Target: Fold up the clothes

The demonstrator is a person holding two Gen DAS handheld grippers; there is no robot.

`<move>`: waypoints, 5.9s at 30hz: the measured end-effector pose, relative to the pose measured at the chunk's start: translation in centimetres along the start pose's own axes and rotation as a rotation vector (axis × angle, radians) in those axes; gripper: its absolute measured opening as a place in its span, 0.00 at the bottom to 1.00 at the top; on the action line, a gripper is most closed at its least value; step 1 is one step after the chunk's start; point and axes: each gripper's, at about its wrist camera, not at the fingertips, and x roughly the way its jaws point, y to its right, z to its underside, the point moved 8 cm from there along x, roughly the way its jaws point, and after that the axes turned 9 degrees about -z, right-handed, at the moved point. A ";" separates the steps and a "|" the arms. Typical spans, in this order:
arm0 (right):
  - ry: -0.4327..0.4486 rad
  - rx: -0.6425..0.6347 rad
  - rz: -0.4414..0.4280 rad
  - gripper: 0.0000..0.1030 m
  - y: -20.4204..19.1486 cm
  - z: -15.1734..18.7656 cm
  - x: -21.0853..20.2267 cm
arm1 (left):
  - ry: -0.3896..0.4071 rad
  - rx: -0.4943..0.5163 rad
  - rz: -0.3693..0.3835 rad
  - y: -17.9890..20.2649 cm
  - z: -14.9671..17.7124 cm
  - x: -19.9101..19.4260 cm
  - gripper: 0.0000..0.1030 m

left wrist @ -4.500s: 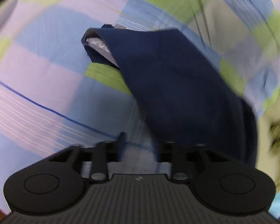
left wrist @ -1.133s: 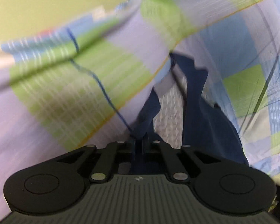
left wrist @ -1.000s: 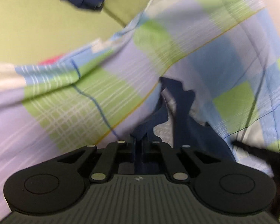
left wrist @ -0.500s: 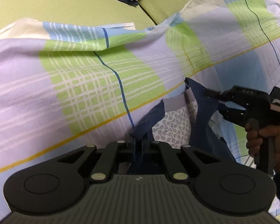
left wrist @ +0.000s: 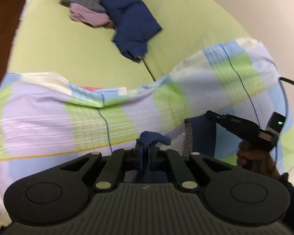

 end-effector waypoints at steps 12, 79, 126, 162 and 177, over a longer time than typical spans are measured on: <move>-0.223 0.010 0.202 0.01 5.6 1.8 16.0 | -0.200 -0.012 -0.222 -7.6 -3.3 14.0 0.08; 0.253 1.590 0.951 0.54 -23.6 49.6 -28.1 | -0.561 1.620 -0.220 -4.1 -3.1 14.5 0.29; -0.192 -0.613 0.026 0.36 2.9 45.0 -44.0 | -0.057 1.424 -0.611 11.7 58.5 -5.0 0.00; -0.195 -0.757 0.265 0.25 11.5 44.0 -41.0 | 0.009 1.288 -0.825 9.6 58.1 -7.1 0.16; -0.081 -1.020 0.220 0.37 6.2 44.1 -38.5 | 0.032 1.214 -0.819 9.0 56.8 -6.3 0.29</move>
